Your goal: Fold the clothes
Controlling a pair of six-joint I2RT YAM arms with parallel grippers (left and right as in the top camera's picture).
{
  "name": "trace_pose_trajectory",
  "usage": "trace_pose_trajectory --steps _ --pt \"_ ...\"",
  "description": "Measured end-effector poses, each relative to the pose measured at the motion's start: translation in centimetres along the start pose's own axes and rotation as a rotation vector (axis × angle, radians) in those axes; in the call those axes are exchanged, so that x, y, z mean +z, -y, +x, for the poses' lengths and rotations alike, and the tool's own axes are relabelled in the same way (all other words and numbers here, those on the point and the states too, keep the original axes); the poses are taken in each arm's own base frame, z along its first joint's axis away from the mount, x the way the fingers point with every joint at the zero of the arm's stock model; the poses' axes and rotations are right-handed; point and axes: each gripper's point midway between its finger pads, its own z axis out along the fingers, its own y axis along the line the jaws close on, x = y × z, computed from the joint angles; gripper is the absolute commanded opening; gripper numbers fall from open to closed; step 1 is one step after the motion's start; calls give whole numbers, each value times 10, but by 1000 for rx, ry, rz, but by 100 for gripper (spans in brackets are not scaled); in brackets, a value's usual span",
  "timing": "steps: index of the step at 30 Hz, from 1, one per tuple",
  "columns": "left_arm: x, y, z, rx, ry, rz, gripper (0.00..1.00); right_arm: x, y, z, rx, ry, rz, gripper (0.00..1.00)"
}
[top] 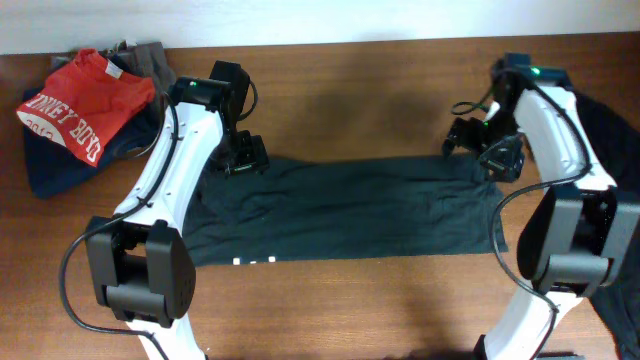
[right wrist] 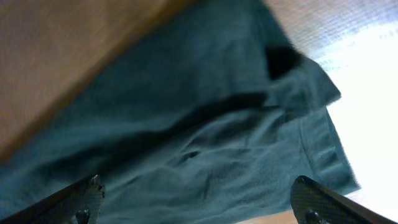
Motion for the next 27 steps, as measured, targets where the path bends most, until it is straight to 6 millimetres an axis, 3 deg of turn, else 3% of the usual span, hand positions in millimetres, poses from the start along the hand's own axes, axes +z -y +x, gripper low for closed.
trace_pose_trajectory --steps 6,9,11,27 --pt "0 0 0 0 0 0 99 -3 16 -13 241 -5 -57 98" --pt "0 0 -1 0 2 1 99 -3 14 -13 294 -10 -64 88" --pt "0 0 -1 0 2 1 99 -2 13 -13 329 -15 -67 87" --pt "0 0 0 0 0 0 99 45 42 1 556 -64 70 85"
